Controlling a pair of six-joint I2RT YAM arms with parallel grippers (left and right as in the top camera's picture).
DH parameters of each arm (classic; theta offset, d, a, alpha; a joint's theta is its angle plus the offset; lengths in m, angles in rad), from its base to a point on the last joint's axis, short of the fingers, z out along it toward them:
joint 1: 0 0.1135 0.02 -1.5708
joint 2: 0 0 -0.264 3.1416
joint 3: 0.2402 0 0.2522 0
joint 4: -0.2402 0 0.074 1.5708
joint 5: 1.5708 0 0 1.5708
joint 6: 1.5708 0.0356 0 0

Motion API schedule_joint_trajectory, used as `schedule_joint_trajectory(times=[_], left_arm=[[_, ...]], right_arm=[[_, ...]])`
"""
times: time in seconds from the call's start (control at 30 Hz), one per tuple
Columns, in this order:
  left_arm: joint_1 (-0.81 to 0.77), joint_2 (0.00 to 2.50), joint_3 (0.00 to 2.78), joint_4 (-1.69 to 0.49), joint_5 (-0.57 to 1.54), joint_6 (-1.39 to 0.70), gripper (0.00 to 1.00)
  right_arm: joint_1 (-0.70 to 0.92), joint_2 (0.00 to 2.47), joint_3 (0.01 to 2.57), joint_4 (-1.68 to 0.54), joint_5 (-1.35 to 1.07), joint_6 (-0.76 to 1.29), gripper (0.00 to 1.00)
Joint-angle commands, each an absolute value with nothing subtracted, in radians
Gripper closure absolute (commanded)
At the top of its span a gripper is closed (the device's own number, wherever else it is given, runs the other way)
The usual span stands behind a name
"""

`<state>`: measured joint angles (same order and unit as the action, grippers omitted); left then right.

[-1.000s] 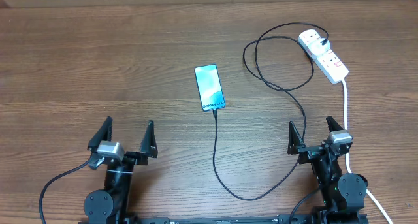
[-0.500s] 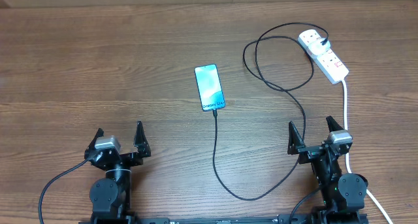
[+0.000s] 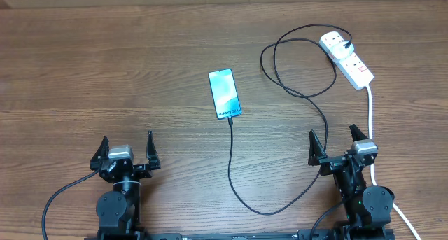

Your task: Plug charger to phone and switch on socket

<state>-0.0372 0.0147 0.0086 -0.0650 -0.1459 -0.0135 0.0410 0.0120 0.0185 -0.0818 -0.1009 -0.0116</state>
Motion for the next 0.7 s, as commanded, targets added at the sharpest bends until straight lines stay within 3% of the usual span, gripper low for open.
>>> schedule_joint_trajectory(times=[0.0, 0.67], left_arm=[[-0.032, 0.003, 0.005, -0.067, -0.144, -0.041, 0.0], [-0.032, 0.004, 0.005, -0.066, -0.138, -0.03, 0.01]], right_arm=[[0.045, 0.003, 0.008, -0.077, -0.102, -0.016, 0.0], [0.045, 0.003, 0.008, -0.077, -0.102, -0.016, 0.0]])
